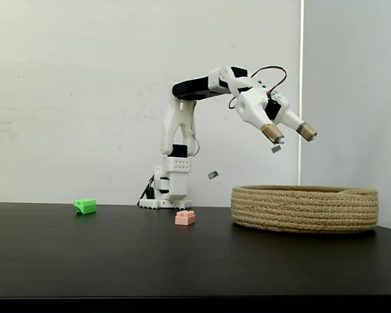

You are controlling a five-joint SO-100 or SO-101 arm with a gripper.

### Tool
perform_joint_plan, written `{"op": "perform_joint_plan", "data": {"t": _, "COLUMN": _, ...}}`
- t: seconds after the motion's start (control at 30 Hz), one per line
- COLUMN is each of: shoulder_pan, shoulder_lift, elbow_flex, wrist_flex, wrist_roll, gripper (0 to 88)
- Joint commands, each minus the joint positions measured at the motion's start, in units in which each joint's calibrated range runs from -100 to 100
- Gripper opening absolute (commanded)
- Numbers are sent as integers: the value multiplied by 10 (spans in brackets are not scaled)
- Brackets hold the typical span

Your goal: Place the lego blocks in the tray

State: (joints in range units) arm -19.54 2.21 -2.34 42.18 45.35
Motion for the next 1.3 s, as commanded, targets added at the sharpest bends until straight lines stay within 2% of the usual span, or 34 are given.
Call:
{"op": "perform_joint_plan", "data": {"t": 0.0, "shoulder_pan": 26, "shoulder_lift": -61, "elbow_flex": 21, "wrist_flex": -7, "wrist_roll": 3, "gripper": 326}}
{"op": "perform_joint_plan", "data": {"t": 0.13, "shoulder_pan": 82, "shoulder_lift": -157, "elbow_flex": 128, "wrist_flex": 23, "wrist_roll": 9, "gripper": 320}}
{"op": "perform_joint_plan", "data": {"t": 0.27, "shoulder_pan": 178, "shoulder_lift": -265, "elbow_flex": 248, "wrist_flex": 28, "wrist_roll": 25, "gripper": 316}}
{"op": "perform_joint_plan", "data": {"t": 0.5, "shoulder_pan": 393, "shoulder_lift": -402, "elbow_flex": 432, "wrist_flex": 58, "wrist_roll": 83, "gripper": 323}}
{"op": "perform_joint_plan", "data": {"t": 0.8, "shoulder_pan": 612, "shoulder_lift": -457, "elbow_flex": 509, "wrist_flex": 78, "wrist_roll": 161, "gripper": 327}}
{"op": "perform_joint_plan", "data": {"t": 0.93, "shoulder_pan": 673, "shoulder_lift": -455, "elbow_flex": 506, "wrist_flex": 78, "wrist_roll": 169, "gripper": 315}}
{"op": "perform_joint_plan", "data": {"t": 1.07, "shoulder_pan": 725, "shoulder_lift": -437, "elbow_flex": 508, "wrist_flex": 94, "wrist_roll": 196, "gripper": 314}}
{"op": "perform_joint_plan", "data": {"t": 1.27, "shoulder_pan": 734, "shoulder_lift": -379, "elbow_flex": 517, "wrist_flex": 78, "wrist_roll": 200, "gripper": 308}}
